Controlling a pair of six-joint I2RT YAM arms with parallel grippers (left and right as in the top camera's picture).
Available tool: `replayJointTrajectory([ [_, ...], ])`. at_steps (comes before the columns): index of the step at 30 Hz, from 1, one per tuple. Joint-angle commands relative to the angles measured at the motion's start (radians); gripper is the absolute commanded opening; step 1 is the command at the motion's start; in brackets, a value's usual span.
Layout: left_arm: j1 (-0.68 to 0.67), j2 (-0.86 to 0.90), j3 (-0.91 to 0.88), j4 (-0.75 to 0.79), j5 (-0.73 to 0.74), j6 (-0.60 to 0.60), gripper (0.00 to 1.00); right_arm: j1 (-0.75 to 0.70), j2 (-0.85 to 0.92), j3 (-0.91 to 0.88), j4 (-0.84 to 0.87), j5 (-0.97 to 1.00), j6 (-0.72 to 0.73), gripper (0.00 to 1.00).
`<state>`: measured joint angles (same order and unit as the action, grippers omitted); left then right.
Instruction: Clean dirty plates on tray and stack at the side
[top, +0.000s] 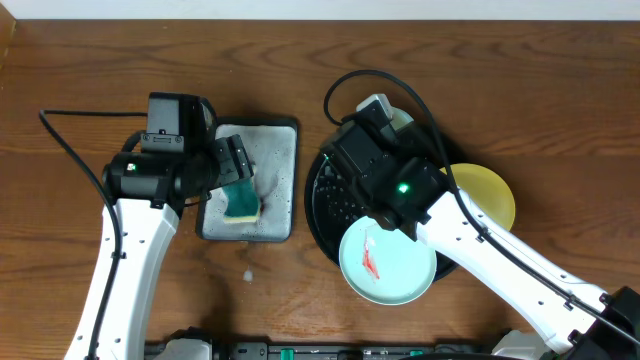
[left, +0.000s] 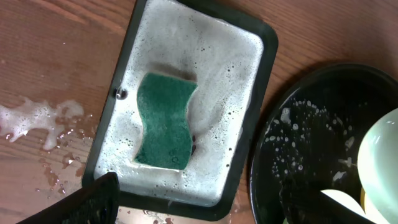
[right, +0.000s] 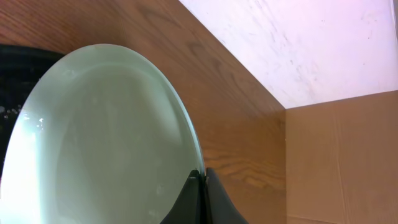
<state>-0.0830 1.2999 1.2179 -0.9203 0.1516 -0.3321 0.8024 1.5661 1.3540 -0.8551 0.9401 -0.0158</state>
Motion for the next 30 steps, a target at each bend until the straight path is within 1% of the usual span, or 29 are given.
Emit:
replayJointTrajectory([
  [1,0.003,0.0,0.011,-0.006,0.002,0.011,0.83,0.004,-0.022,0.006,0.002,0.045,-0.009,0.01],
  [17,0.003,0.0,0.011,-0.006,0.002,0.011,0.83,0.0,-0.022,0.006,0.011,0.053,-0.016,0.01],
  [19,0.003,0.0,0.011,-0.006,0.002,0.011,0.83,-0.01,-0.021,0.006,0.038,-0.014,-0.041,0.01],
  [20,0.003,0.0,0.011,-0.006,0.002,0.011,0.83,-0.01,-0.022,0.006,0.046,-0.062,-0.087,0.01],
  [21,0.003,0.0,0.011,-0.006,0.002,0.011,0.83,-0.011,-0.022,0.006,0.053,-0.054,-0.119,0.01],
  [23,0.003,0.0,0.011,-0.006,0.002,0.011,0.83,-0.017,-0.022,0.006,0.072,0.053,-0.084,0.01],
  [24,0.003,0.0,0.011,-0.006,0.002,0.011,0.83,-0.019,-0.022,0.006,0.084,0.05,-0.066,0.01],
  [26,0.003,0.0,0.011,-0.006,0.002,0.011,0.83,-0.014,-0.023,0.006,0.087,0.0,-0.096,0.01],
  [27,0.003,0.0,0.011,-0.006,0.002,0.011,0.83,-0.013,-0.022,0.006,0.085,0.035,-0.112,0.01],
  [28,0.003,0.0,0.011,-0.006,0.002,0.011,0.83,-0.015,-0.021,0.006,0.087,0.085,-0.099,0.01],
  [29,0.003,0.0,0.011,-0.006,0.002,0.011,0.83,-0.021,-0.021,0.006,0.093,0.102,-0.074,0.01],
  [30,0.003,0.0,0.011,-0.006,0.002,0.011,0.83,-0.023,-0.022,0.006,0.094,0.072,-0.076,0.01],
])
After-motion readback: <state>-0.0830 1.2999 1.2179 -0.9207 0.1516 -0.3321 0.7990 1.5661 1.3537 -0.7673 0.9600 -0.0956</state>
